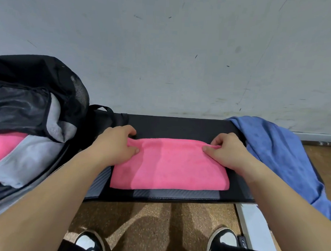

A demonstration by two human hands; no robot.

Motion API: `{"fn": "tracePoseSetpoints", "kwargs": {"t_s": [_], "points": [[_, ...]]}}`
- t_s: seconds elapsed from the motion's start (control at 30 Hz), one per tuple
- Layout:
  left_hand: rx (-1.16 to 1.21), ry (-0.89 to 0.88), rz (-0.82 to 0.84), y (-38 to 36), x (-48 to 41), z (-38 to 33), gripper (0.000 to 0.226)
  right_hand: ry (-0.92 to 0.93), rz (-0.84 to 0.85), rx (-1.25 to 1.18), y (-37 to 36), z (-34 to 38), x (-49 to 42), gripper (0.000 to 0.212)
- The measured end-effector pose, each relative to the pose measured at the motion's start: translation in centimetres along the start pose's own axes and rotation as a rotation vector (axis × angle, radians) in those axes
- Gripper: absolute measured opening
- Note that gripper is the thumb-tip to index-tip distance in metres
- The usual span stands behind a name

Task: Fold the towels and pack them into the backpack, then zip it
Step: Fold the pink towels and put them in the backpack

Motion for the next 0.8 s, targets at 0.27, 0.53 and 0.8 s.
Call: {"fn": "tracePoseSetpoints", "kwargs": {"t_s": [0.27,0.53,0.8], "points": [[0.266,0.055,-0.077,2.3,2.1,0.2,0.031,-0.070,0.035,-0.195,0.9,-0.1,2.1,0.015],[0.746,0.190,-0.390,6.0,4.1,0.5,0.042,-0.151,0.107,-0.733,1.8,5.4,6.8,0.027],[0.923,-0.012,-0.241,4.4,7.8,-7.4,0.003,-0.064,0.177,-1.008,0.0,12.7,10.3,0.025]]}}
Point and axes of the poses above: each hand's wrist, its own x-axis away from the middle knuckle, its own y-axis out of the back of the hand, z = x × y, the point moved 8 cm from there along -x, towards the middle knuckle, and after that the axes turned 9 degrees about -z, right-handed, at the moved point
